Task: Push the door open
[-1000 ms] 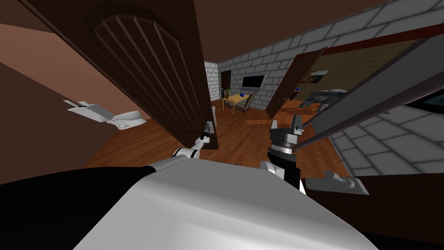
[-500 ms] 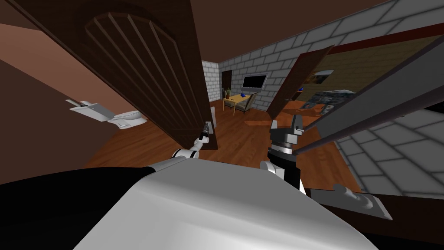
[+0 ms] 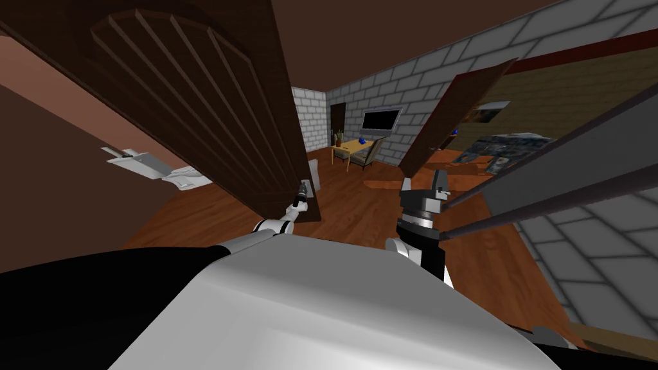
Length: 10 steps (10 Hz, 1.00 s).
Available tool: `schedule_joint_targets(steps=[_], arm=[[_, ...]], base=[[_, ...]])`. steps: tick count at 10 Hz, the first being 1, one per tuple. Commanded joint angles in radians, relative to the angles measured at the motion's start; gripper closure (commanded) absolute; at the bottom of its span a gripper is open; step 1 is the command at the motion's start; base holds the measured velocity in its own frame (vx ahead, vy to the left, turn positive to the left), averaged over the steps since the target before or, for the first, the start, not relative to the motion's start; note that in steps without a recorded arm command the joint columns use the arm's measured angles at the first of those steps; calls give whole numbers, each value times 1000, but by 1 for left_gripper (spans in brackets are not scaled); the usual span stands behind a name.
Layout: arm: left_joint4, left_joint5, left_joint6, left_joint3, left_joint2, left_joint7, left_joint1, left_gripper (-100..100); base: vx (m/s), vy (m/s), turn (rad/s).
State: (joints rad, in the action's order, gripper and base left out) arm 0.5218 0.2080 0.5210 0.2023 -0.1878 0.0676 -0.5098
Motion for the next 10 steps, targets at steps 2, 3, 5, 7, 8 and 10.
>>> schedule_joint_targets(steps=[2, 3, 5, 7, 8, 10], arm=[[37, 2, -15, 8, -3, 6, 17, 100], [35, 10, -13, 27, -13, 13, 20, 100], [33, 15, -12, 39, -19, 17, 21, 100], [31, 20, -11, 54, -27, 23, 23, 100], [18, 19, -10, 51, -23, 22, 24, 100], [14, 31, -4, 76, -38, 32, 25, 100]], base=[[93, -42, 21], [143, -81, 27], [161, -102, 79], [176, -71, 51], [83, -21, 32], [192, -59, 59]])
